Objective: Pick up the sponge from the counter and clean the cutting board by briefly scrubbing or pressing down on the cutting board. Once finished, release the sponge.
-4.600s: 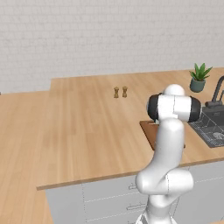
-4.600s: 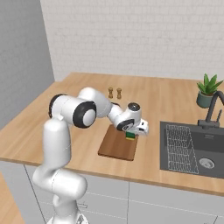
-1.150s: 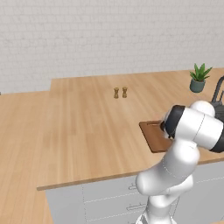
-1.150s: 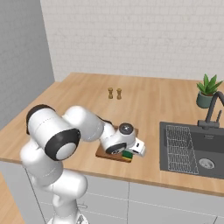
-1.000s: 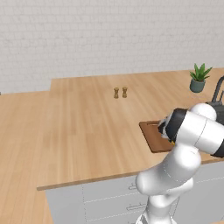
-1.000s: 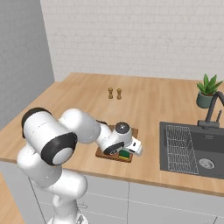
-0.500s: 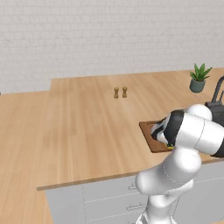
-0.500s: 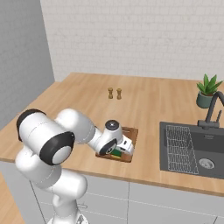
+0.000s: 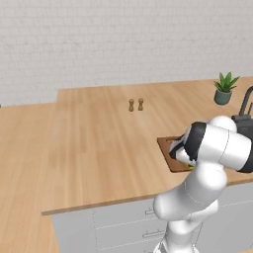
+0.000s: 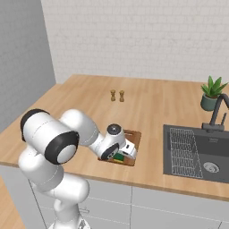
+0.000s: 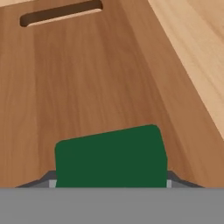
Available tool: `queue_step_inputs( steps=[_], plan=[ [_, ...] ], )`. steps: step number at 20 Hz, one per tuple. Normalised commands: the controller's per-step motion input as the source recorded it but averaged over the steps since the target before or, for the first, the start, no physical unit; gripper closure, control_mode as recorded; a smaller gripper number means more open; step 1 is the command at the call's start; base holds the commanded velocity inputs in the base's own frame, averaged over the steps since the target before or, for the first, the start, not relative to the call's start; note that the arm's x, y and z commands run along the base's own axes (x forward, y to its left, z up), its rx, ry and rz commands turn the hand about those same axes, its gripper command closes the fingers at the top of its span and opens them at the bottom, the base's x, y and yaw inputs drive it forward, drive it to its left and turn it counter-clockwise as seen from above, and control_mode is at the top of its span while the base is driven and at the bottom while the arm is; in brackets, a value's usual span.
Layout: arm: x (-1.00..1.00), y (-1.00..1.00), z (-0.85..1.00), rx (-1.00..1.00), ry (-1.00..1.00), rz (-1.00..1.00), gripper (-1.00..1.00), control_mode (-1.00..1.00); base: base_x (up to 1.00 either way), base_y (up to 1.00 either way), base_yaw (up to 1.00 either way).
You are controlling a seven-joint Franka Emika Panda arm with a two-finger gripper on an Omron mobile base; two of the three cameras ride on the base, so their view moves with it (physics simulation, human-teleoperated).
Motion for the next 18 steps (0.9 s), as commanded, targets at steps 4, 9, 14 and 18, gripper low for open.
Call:
queue_step_inputs(
  steps=[4, 9, 14, 18],
  plan=[
    [0.02, 0.36, 0.03, 0.0, 0.0, -0.01, 1.0, -1.0, 0.0, 0.0, 0.0],
    [0.19, 0.23, 0.0, 0.0, 0.0, -0.03, 1.0, -1.0, 0.0, 0.0, 0.0],
    [0.27, 0.03, -0.08, 0.0, 0.0, -0.02, 1.0, -1.0, 0.0, 0.0, 0.0],
    [0.02, 0.0, -0.86, 0.0, 0.0, 0.0, 1.0, -1.0, 0.0, 0.0, 0.0]
  ],
)
